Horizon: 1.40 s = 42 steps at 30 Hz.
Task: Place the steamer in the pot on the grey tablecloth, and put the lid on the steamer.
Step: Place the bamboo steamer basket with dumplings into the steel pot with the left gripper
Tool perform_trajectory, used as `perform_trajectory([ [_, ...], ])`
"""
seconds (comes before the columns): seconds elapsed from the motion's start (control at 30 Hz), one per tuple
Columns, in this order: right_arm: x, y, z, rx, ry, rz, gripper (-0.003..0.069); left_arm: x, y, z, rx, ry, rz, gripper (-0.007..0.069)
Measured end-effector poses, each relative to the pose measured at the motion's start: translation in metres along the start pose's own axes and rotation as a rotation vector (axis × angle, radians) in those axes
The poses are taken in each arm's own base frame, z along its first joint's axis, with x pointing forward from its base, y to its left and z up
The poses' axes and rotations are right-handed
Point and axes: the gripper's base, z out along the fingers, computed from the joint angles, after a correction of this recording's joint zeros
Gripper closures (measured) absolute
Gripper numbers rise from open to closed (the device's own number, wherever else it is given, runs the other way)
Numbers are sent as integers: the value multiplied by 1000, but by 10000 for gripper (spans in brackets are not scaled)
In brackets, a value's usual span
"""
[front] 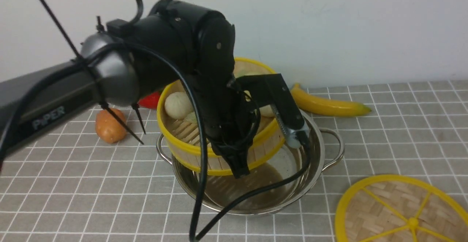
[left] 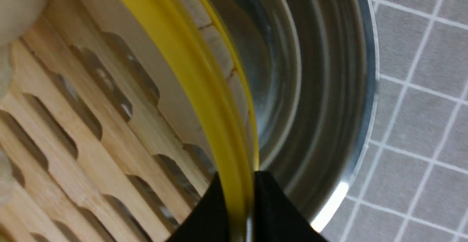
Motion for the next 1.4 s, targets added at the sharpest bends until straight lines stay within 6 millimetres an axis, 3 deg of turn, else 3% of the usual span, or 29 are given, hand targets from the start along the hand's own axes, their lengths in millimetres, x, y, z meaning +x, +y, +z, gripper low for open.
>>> perform_trajectory([
  [0.27,0,0,0,0,0,0,419,-8,1,27,45,-16,41,581],
  [0.53,0,0,0,0,0,0,419,-18,-8,41,122,-39,57,585],
  [0.93,0,0,0,-1,0,3,419,-17,-11,64,174,19,14,581],
  [1.27,0,0,0,-1,0,3,419,-18,-12,65,180,26,-7,579],
  [1.4,0,0,0,-1,0,3,419,-16,-13,65,194,41,-11,533],
])
